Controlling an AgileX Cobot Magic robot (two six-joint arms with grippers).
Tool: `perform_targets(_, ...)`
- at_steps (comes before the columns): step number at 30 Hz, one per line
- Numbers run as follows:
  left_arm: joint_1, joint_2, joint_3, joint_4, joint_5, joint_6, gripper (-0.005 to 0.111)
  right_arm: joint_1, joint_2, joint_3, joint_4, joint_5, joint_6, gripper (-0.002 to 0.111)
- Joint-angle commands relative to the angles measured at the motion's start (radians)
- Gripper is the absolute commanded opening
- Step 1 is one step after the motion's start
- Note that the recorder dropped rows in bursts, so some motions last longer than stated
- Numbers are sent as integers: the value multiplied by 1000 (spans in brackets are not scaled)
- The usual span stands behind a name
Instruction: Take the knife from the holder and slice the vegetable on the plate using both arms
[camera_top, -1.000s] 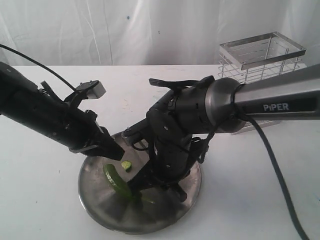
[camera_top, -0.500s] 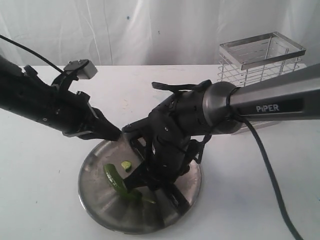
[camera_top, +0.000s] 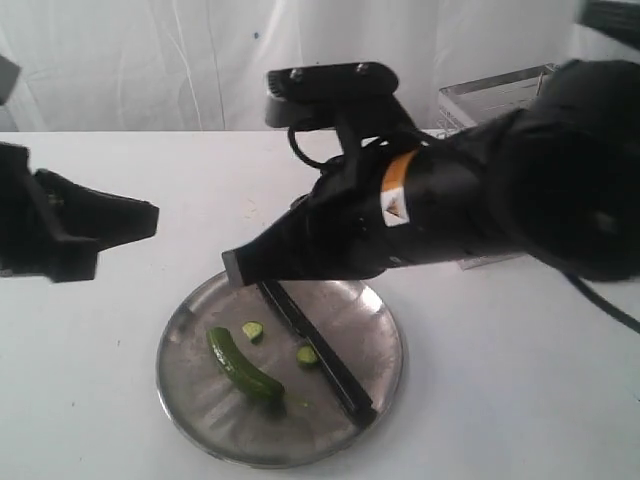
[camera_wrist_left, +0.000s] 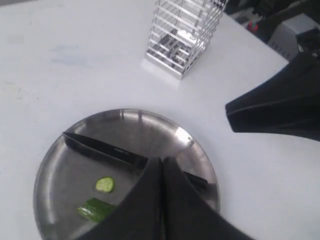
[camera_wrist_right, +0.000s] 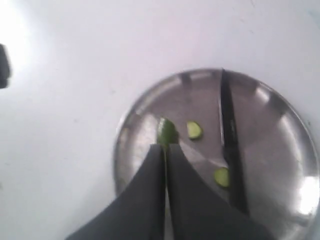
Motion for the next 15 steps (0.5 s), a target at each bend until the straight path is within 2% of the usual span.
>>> perform_targets(1, 0, -203, 80, -48, -3, -12, 0, 81, -203, 156, 3, -211, 45, 0)
perform_targets(4, 0, -312, 105, -48, 37, -12, 0, 118, -328, 227, 5, -271, 65, 0)
perform_targets(8, 0, -425, 115, -48, 177, -5, 0, 138, -481, 290, 24, -256, 65, 0)
perform_targets(11, 0, -443, 115, -48, 214, -5, 0, 138, -555, 292, 24, -166, 65, 0)
perform_targets(15, 0, -443, 115, -48, 220, -5, 0, 138, -607, 292, 24, -147, 65, 0)
